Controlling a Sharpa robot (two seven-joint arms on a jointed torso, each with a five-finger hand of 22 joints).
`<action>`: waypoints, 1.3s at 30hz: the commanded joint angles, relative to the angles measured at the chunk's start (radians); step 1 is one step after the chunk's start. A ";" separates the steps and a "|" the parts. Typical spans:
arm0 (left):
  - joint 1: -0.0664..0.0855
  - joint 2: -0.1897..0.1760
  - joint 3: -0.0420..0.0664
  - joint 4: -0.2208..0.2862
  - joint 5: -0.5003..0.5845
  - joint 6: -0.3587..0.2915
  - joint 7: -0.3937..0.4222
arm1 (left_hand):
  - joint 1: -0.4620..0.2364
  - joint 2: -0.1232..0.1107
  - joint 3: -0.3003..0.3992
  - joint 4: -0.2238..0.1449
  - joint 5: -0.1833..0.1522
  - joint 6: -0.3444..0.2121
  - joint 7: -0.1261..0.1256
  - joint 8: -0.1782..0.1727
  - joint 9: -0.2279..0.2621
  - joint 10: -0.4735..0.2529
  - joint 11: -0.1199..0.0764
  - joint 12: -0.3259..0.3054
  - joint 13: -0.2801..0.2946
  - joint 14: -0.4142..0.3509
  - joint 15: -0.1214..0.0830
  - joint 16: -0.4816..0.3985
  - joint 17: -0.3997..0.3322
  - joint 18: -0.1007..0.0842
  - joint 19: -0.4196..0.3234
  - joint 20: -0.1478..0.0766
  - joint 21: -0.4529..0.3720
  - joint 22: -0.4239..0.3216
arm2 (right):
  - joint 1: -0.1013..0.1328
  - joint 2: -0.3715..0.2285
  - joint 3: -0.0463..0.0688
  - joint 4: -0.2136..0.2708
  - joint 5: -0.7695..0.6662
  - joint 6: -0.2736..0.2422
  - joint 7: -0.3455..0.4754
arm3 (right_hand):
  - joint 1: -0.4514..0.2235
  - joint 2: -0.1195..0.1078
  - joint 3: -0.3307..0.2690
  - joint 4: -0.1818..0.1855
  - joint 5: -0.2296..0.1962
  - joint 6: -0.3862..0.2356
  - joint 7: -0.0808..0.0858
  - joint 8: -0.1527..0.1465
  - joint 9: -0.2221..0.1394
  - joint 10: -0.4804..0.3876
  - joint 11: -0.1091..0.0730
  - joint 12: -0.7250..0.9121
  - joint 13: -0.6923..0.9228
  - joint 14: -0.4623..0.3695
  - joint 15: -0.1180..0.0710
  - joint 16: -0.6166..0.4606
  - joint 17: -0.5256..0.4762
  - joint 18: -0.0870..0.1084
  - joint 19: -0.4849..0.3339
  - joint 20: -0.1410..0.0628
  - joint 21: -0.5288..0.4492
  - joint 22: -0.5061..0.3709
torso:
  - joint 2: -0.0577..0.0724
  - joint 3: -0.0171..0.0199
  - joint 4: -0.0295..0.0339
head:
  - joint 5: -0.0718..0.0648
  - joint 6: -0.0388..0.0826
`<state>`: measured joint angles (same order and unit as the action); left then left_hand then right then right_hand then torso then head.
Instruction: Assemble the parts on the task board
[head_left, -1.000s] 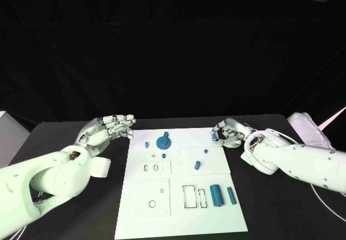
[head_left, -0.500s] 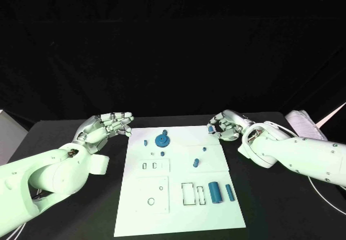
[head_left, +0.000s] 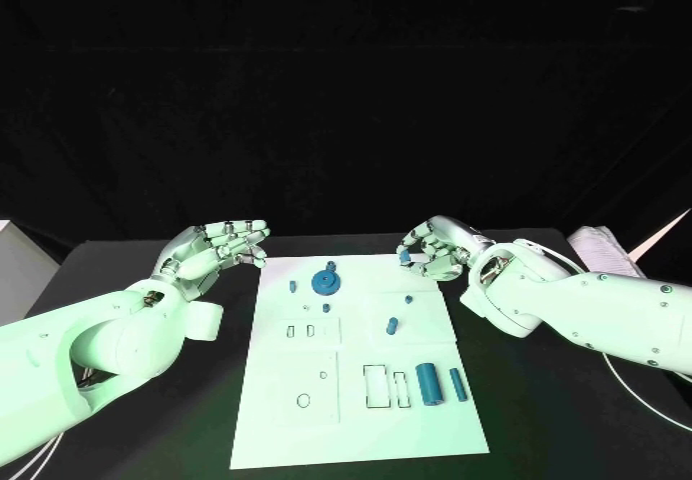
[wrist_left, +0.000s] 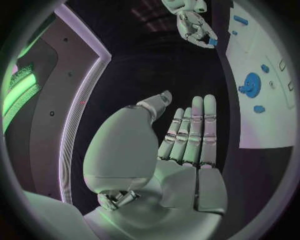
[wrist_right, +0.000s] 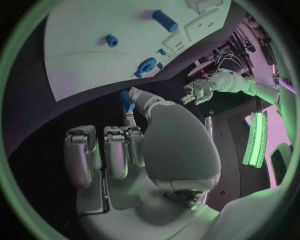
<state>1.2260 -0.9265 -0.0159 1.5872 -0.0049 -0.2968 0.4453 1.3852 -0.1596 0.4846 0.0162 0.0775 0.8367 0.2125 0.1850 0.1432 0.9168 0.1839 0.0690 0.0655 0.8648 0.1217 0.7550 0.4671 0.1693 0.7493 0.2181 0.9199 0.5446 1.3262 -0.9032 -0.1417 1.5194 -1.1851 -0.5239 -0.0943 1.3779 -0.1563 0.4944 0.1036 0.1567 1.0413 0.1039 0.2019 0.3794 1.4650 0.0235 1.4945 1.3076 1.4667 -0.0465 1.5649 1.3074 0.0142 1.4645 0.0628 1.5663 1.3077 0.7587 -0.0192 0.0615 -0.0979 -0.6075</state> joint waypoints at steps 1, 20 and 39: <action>0.001 0.002 0.001 -0.002 -0.002 0.017 0.007 | -0.006 0.007 0.000 -0.006 -0.005 -0.009 0.018 -0.003 -0.001 -0.007 0.002 0.001 0.000 -0.005 0.000 0.005 -0.001 0.014 -0.006 0.000 0.005 0.002 | 0.000 0.005 0.000 -0.007 -0.021 -0.005 -0.032 | 0.001 0.013 0.005 -0.002 -0.001 0.012 -0.011 0.084 0.050 0.048 -0.007 -0.004 0.196 0.104 -0.002 0.006 0.263 -0.014 0.106 -0.003 0.004 0.263 | -0.005 -0.0024 0.0028 | 0.000 -0.002; 0.001 0.001 0.001 -0.006 -0.002 0.019 0.009 | -0.006 0.007 0.000 -0.006 -0.005 -0.009 0.018 -0.003 -0.001 -0.007 0.002 0.001 0.000 -0.005 0.000 0.005 -0.001 0.014 -0.006 0.000 0.005 0.002 | 0.000 0.030 0.000 -0.062 -0.002 0.009 -0.031 | -0.004 0.009 0.004 -0.004 -0.002 0.009 -0.010 0.086 0.051 0.048 -0.007 -0.005 0.196 0.104 -0.002 0.006 0.263 -0.014 0.106 -0.003 0.004 0.263 | -0.002 0.0020 0.0017 | 0.000 -0.009; 0.001 -0.001 0.001 -0.008 -0.002 0.021 0.010 | -0.007 0.007 0.000 -0.006 -0.005 -0.008 0.018 -0.002 -0.001 -0.006 0.002 0.002 0.000 -0.005 0.000 0.006 -0.002 0.014 -0.007 0.000 0.006 0.002 | -0.001 0.032 0.000 -0.080 0.005 0.008 -0.023 | -0.006 0.008 0.004 -0.005 -0.004 0.008 -0.009 0.087 0.051 0.048 -0.006 -0.006 0.196 0.104 -0.002 0.006 0.263 -0.014 0.106 -0.003 0.004 0.263 | -0.003 -0.0005 0.0021 | -0.001 -0.011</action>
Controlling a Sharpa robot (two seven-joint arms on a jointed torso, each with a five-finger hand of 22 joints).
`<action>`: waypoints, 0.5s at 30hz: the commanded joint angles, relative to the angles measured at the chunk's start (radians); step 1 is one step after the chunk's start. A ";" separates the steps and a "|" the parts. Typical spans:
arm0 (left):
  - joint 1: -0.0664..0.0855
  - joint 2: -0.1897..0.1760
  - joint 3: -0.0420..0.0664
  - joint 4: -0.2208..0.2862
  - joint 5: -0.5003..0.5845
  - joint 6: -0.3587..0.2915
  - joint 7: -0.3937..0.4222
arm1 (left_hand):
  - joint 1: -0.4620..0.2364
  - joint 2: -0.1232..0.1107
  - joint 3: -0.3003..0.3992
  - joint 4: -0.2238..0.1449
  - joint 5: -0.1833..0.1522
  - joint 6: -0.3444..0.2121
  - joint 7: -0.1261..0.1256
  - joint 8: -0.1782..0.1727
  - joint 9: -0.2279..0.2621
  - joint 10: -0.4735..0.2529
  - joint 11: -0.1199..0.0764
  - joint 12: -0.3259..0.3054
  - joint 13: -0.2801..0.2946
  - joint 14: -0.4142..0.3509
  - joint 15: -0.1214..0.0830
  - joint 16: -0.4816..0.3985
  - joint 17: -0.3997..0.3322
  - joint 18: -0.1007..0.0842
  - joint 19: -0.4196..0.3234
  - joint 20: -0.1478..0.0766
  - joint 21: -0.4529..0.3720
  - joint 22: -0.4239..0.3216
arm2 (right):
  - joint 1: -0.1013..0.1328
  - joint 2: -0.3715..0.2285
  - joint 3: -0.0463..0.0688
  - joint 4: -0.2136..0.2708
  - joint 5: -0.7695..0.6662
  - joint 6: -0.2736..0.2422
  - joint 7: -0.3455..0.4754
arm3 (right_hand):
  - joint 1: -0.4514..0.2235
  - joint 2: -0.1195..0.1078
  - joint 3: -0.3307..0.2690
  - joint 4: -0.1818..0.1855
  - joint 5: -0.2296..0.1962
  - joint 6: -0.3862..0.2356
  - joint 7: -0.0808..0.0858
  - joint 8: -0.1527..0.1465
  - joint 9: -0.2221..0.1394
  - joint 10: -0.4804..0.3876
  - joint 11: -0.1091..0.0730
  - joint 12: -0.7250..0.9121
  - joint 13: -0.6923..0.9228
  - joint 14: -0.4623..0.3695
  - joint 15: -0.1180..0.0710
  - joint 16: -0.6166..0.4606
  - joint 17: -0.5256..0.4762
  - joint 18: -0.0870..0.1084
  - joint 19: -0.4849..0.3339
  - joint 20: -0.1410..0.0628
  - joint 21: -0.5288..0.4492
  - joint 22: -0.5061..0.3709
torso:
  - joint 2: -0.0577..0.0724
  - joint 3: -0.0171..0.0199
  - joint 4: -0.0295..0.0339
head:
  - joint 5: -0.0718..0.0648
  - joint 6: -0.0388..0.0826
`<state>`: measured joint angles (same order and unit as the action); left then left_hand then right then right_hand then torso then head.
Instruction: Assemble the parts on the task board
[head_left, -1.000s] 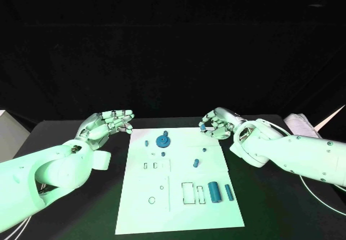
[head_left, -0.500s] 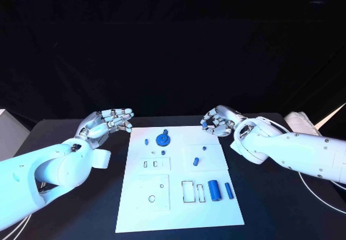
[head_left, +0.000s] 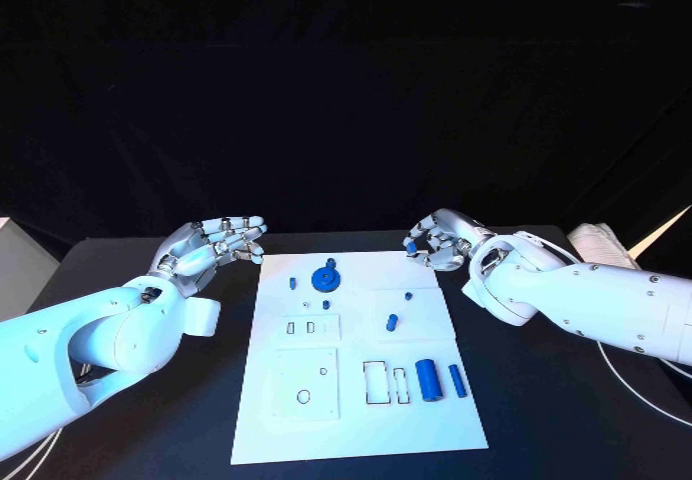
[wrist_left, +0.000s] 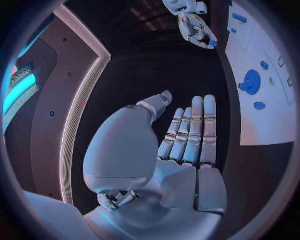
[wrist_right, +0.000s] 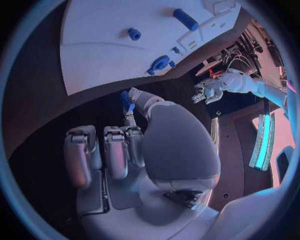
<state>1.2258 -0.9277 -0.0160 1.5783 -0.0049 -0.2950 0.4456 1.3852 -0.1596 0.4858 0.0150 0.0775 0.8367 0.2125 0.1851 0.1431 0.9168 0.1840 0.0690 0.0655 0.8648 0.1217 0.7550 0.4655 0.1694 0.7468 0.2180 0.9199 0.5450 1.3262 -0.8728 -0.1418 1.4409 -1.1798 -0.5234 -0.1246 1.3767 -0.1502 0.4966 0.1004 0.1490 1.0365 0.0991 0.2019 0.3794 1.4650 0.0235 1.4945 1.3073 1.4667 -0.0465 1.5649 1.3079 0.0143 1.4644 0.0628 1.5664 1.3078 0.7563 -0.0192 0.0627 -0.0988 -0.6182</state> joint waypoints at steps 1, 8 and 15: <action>0.001 0.001 0.001 0.001 -0.002 0.019 0.010 | -0.007 0.007 -0.001 -0.005 -0.005 -0.008 0.018 -0.002 -0.001 -0.006 0.002 0.002 0.000 -0.005 0.000 0.006 -0.001 0.014 -0.005 0.000 0.006 0.002 | -0.001 0.001 0.000 -0.002 0.000 0.008 0.007 | -0.005 0.002 0.002 -0.002 0.004 0.013 -0.005 0.087 0.051 0.048 -0.006 -0.005 0.196 0.104 -0.002 0.006 0.263 -0.014 0.106 -0.003 0.004 0.263 | 0.000 -0.0004 0.0009 | 0.000 -0.001; 0.001 -0.002 0.001 0.001 -0.002 0.019 0.011 | -0.007 0.007 -0.001 -0.005 -0.005 -0.008 0.018 -0.002 -0.001 -0.006 0.002 0.002 0.000 -0.005 0.000 0.006 -0.001 0.014 -0.005 0.000 0.006 0.002 | -0.001 0.001 0.000 -0.008 0.002 0.008 0.009 | -0.005 0.002 0.002 -0.002 0.004 0.013 -0.005 0.087 0.051 0.048 -0.006 -0.005 0.196 0.104 -0.002 0.006 0.263 -0.014 0.106 -0.003 0.004 0.263 | 0.000 0.0002 -0.0005 | 0.001 -0.001; 0.001 -0.004 0.001 0.000 -0.002 0.019 0.011 | -0.007 0.007 -0.001 -0.005 -0.005 -0.008 0.018 -0.002 -0.001 -0.006 0.002 0.002 0.000 -0.005 0.000 0.006 -0.001 0.014 -0.005 0.000 0.006 0.002 | -0.001 0.000 0.000 -0.014 0.002 0.007 0.011 | -0.005 0.002 0.002 -0.002 0.004 0.013 -0.005 0.087 0.051 0.048 -0.006 -0.005 0.196 0.104 -0.002 0.006 0.263 -0.014 0.106 -0.003 0.004 0.263 | 0.001 0.0008 -0.0002 | 0.001 -0.001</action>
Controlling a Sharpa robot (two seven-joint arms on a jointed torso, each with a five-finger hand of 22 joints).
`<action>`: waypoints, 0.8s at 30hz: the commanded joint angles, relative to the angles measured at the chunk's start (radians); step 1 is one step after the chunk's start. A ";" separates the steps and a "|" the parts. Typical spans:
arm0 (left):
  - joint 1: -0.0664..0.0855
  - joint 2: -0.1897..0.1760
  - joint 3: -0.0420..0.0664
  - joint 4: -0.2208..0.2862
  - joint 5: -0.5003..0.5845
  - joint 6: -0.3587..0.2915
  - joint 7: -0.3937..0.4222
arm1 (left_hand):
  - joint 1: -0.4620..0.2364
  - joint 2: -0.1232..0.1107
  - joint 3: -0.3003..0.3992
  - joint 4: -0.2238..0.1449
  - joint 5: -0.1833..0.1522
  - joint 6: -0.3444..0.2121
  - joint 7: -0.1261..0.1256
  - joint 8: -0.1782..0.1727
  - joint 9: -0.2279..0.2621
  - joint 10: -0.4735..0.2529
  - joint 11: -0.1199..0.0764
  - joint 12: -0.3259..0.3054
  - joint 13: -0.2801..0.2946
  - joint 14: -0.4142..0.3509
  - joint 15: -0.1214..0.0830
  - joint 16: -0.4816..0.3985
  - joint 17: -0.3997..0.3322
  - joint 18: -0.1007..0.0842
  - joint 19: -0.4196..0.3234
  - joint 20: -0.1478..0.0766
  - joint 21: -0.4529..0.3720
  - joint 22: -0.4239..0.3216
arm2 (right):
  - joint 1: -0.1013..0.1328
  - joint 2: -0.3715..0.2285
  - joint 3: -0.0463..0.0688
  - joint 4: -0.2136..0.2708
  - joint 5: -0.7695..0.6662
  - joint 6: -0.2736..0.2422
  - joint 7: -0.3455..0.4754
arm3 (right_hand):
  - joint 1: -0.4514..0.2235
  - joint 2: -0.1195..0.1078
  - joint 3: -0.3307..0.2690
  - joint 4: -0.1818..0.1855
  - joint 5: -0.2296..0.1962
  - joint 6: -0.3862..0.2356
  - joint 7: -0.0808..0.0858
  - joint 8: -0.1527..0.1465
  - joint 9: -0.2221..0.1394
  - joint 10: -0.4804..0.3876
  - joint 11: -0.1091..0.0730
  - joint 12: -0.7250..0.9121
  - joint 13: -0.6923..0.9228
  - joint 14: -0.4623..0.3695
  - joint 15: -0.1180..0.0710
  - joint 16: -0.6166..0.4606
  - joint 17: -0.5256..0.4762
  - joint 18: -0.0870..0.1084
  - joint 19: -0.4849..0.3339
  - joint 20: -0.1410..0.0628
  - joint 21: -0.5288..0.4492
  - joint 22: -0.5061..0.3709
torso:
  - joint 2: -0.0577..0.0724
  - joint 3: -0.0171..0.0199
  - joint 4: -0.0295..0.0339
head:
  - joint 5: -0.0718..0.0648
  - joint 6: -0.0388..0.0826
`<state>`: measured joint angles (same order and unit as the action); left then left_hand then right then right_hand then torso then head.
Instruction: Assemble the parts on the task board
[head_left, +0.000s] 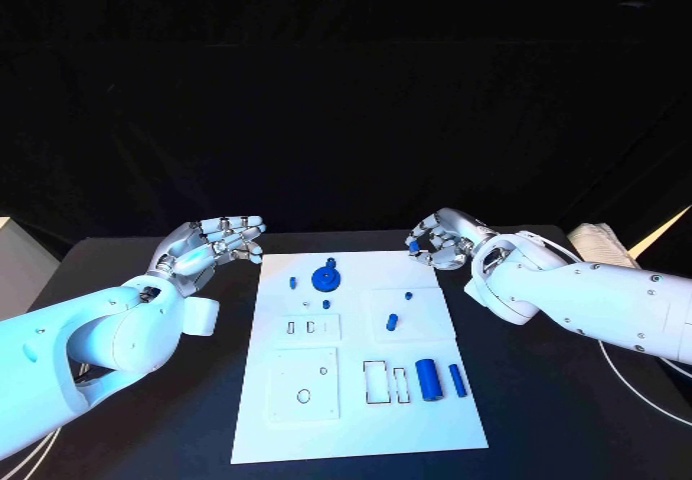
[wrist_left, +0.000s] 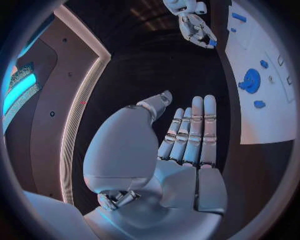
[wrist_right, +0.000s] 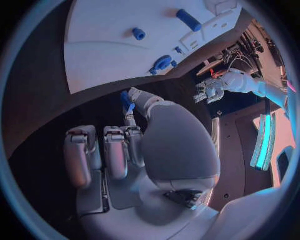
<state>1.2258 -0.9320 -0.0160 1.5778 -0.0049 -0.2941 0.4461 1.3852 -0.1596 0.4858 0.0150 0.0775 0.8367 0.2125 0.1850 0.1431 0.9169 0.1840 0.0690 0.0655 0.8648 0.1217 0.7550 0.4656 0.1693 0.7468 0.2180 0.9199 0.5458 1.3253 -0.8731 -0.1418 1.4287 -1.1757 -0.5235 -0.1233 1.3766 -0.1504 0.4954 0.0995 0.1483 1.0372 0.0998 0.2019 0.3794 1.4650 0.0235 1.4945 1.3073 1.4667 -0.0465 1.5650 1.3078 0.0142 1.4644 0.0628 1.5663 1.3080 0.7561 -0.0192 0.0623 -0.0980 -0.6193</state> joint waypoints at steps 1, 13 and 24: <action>0.001 0.000 0.001 0.001 -0.002 0.019 0.011 | -0.007 0.007 -0.001 -0.005 -0.005 -0.008 0.018 -0.002 -0.001 -0.006 0.002 0.002 0.000 -0.005 0.000 0.006 -0.001 0.014 -0.005 0.000 0.006 0.001 | -0.001 0.000 0.000 -0.003 -0.001 0.007 0.010 | -0.005 0.002 0.003 -0.001 0.005 0.012 -0.005 0.087 0.051 0.048 -0.006 -0.006 0.196 0.104 -0.002 0.006 0.263 -0.014 0.106 -0.003 0.004 0.263 | 0.001 0.0007 0.0002 | 0.000 0.000; 0.001 0.001 0.001 -0.001 -0.002 0.019 0.011 | -0.007 0.007 -0.001 -0.005 -0.005 -0.008 0.018 -0.002 -0.001 -0.006 0.002 0.002 0.000 -0.005 0.000 0.006 -0.001 0.014 -0.005 0.000 0.006 0.001 | -0.002 -0.001 0.000 -0.010 0.004 0.008 0.017 | -0.008 0.000 0.004 -0.003 0.003 0.009 -0.005 0.088 0.051 0.048 -0.006 -0.006 0.196 0.104 -0.001 0.006 0.263 -0.014 0.106 -0.003 0.004 0.263 | 0.000 0.0004 0.0001 | 0.001 -0.002; 0.001 0.001 0.001 -0.001 -0.002 0.020 0.011 | -0.007 0.007 -0.001 -0.005 -0.005 -0.008 0.018 -0.002 -0.001 -0.006 0.002 0.002 0.000 -0.005 0.000 0.006 -0.001 0.014 -0.005 0.000 0.006 0.001 | -0.002 -0.002 0.000 -0.011 0.026 0.004 0.040 | -0.064 -0.079 -0.018 0.000 -0.004 -0.150 0.063 -0.014 -0.005 0.006 0.052 -0.059 0.157 0.104 0.047 0.006 0.263 -0.014 0.106 0.034 0.004 0.263 | 0.000 0.0006 -0.0003 | 0.001 -0.001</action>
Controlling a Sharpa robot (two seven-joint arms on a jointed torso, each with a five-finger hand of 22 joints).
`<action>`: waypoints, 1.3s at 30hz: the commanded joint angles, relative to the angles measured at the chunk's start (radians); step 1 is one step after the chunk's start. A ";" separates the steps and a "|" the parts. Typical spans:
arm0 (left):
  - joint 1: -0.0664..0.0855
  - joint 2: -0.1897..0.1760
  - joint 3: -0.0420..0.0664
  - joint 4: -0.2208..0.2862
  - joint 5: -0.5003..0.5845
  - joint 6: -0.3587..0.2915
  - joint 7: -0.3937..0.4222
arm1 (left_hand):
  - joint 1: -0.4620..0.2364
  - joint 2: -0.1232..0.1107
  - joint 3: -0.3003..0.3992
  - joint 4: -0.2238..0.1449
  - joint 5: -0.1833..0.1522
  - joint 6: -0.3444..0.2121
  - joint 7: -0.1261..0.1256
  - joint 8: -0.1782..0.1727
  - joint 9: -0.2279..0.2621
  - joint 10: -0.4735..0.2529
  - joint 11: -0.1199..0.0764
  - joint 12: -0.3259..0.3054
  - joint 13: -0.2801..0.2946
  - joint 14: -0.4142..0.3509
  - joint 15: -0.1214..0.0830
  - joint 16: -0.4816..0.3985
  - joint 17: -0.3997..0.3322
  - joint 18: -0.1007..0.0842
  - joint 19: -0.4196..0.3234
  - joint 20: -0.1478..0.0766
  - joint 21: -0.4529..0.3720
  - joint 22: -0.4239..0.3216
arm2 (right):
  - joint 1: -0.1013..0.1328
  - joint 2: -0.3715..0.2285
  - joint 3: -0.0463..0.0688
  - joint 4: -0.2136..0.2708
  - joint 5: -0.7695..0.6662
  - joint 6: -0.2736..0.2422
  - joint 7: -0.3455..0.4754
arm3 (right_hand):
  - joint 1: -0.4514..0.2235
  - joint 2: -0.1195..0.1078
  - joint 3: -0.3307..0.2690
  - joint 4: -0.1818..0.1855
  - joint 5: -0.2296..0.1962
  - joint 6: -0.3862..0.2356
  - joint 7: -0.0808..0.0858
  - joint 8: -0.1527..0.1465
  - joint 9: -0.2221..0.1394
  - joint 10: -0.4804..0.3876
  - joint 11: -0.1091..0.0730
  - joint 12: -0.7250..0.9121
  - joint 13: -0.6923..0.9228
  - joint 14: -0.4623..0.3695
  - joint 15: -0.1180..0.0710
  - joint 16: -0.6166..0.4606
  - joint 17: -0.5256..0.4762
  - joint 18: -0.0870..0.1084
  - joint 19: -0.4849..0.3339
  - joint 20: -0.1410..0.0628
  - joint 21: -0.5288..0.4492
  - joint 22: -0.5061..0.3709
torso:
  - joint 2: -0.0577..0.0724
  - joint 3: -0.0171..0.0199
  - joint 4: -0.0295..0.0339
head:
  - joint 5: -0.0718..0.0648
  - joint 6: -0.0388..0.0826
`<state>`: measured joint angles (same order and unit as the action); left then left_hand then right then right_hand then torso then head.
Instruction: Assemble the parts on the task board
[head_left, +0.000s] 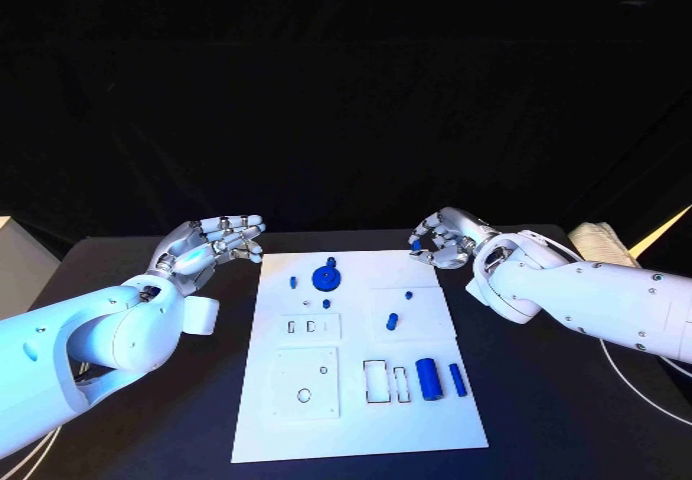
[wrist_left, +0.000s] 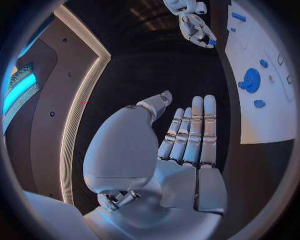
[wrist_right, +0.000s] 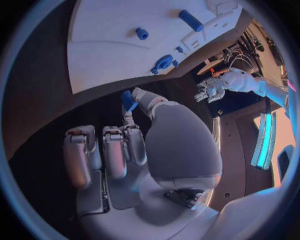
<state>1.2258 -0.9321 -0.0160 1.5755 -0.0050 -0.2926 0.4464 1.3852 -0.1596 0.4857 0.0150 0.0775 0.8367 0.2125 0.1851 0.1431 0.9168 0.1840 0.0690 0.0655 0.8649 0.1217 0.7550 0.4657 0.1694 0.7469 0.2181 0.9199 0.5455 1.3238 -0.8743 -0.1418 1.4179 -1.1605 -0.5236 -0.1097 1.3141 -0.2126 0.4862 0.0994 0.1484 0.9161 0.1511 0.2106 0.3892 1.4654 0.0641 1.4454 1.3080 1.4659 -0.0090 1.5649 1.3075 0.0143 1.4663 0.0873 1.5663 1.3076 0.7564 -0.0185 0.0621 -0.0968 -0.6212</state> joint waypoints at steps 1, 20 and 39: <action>0.001 0.001 0.001 0.001 -0.002 0.018 0.010 | -0.007 0.007 -0.001 -0.005 -0.005 -0.008 0.018 -0.002 -0.001 -0.006 0.002 0.002 0.000 -0.005 0.000 0.006 -0.001 0.014 -0.005 0.000 0.006 0.001 | -0.001 -0.001 0.000 -0.001 0.013 0.004 0.028 | -0.001 -0.021 -0.013 0.000 -0.005 -0.041 0.016 -0.033 -0.020 0.001 0.016 -0.015 0.153 0.105 0.013 0.006 0.263 -0.014 0.104 0.014 0.004 0.263 | 0.000 -0.0001 0.0000 | -0.001 0.001; 0.001 0.002 0.001 -0.002 -0.002 0.018 0.011 | -0.007 0.007 -0.001 -0.005 -0.005 -0.008 0.018 -0.002 -0.001 -0.006 0.002 0.002 0.000 -0.005 0.000 0.006 -0.001 0.014 -0.005 0.000 0.006 0.001 | -0.001 -0.007 0.000 0.000 0.020 -0.002 0.041 | 0.009 -0.024 -0.052 0.002 -0.010 -0.074 0.028 -0.070 -0.040 -0.012 0.028 -0.028 0.143 0.105 0.026 0.006 0.263 -0.014 0.104 0.030 0.004 0.263 | 0.000 0.0004 -0.0001 | -0.002 0.002; 0.001 -0.005 0.001 -0.004 -0.002 0.018 0.011 | -0.007 0.007 -0.001 -0.005 -0.005 -0.008 0.018 -0.002 -0.001 -0.006 0.002 0.002 0.000 -0.005 0.000 0.006 -0.001 0.014 -0.005 0.000 0.006 0.001 | -0.005 0.000 0.000 -0.003 0.030 -0.008 0.057 | 0.037 -0.008 -0.127 0.018 -0.007 -0.084 0.034 -0.097 -0.058 -0.016 0.034 -0.030 0.141 0.105 0.032 0.006 0.263 -0.014 0.104 0.037 0.004 0.263 | -0.001 -0.0003 -0.0058 | 0.003 0.005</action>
<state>1.2258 -0.9362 -0.0160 1.5696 -0.0049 -0.2910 0.4466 1.3852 -0.1596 0.4857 0.0150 0.0775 0.8367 0.2125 0.1850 0.1432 0.9169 0.1840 0.0690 0.0655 0.8649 0.1217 0.7550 0.4658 0.1694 0.7469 0.2181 0.9199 0.5451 1.3210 -0.8761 -0.1418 1.4155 -1.1336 -0.5273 -0.0726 1.3413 -0.2172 0.3601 0.1192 0.1429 0.8395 0.1855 0.1175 0.3315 1.4489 0.0932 1.4209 1.3076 1.4666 0.0146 1.5649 1.3073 0.0143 1.4661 0.1150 1.5664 1.3073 0.7562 -0.0185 0.0606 -0.0956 -0.6180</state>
